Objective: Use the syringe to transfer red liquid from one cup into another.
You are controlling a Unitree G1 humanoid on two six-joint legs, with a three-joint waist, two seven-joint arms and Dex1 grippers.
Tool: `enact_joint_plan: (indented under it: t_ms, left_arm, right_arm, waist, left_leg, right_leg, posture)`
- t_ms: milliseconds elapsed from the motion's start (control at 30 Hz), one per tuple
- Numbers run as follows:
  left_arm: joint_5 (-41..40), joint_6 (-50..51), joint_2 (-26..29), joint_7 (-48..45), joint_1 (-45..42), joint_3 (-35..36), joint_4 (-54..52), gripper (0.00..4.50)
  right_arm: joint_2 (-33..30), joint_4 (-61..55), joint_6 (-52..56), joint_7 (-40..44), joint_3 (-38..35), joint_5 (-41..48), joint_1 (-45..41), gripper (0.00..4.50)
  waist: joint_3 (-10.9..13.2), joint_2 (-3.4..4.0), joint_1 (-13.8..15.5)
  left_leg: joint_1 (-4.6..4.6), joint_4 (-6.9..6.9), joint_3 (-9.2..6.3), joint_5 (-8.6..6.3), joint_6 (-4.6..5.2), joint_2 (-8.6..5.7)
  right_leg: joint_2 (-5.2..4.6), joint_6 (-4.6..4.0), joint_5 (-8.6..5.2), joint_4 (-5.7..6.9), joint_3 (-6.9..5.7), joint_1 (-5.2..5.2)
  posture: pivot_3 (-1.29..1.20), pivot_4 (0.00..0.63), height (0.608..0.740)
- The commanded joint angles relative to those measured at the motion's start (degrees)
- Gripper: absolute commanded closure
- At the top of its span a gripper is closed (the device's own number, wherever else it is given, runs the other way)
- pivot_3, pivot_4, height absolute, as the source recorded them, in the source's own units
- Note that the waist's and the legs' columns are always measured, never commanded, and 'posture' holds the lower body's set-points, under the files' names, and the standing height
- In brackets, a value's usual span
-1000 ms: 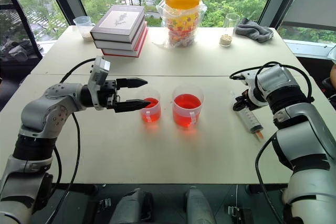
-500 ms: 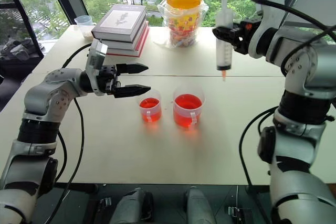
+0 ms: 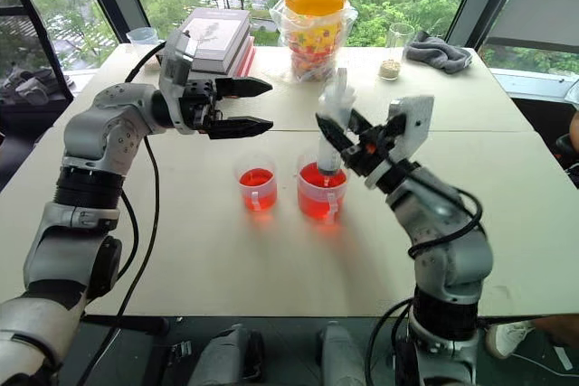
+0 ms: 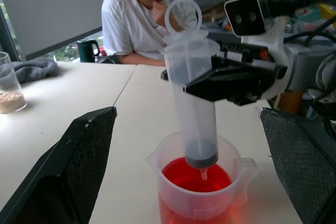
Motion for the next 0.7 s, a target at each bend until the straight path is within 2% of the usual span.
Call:
enact_joint_plan:
  t_ms: [33, 233, 700]
  left_arm:
    - [0.9, -1.5, -1.3, -0.9, -2.9, -0.4, 0.5, 0.0]
    - [1.1, -1.5, -4.8, -1.5, -5.1, -1.0, 1.8, 0.0]
    - [3.0, 0.1, -11.3, -1.8, -7.6, -4.1, 4.0, 0.0]
  right_arm:
    - [0.5, 1.7, -10.0, -1.1, 3.1, -3.5, 1.2, 3.12]
    - [-0.1, 4.4, -15.5, -2.5, 5.4, -5.0, 3.0, 3.12]
    - [-1.3, 5.4, -18.2, -3.8, 8.1, -5.9, 3.8, 3.12]
  waist:
    - [0.0, 0.0, 0.1]
    - [0.0, 0.0, 0.2]
    - [0.0, 0.0, 0.2]
  left_leg:
    - [0.0, 0.0, 0.0, 0.01, -0.01, 0.0]
    - [0.02, 0.02, -0.04, 0.01, -0.02, 0.0]
    - [0.02, 0.02, -0.05, 0.01, -0.02, 0.0]
  right_leg:
    - [0.0, 0.0, 0.0, 0.0, 0.01, 0.0]
    - [0.0, 0.0, 0.0, 0.0, 0.01, 0.03]
    - [0.01, 0.0, 0.0, 0.0, 0.02, 0.03]
  posture:
    - [0.0, 0.15, 0.74]
    - [0.0, 0.15, 0.74]
    - [0.0, 0.15, 0.74]
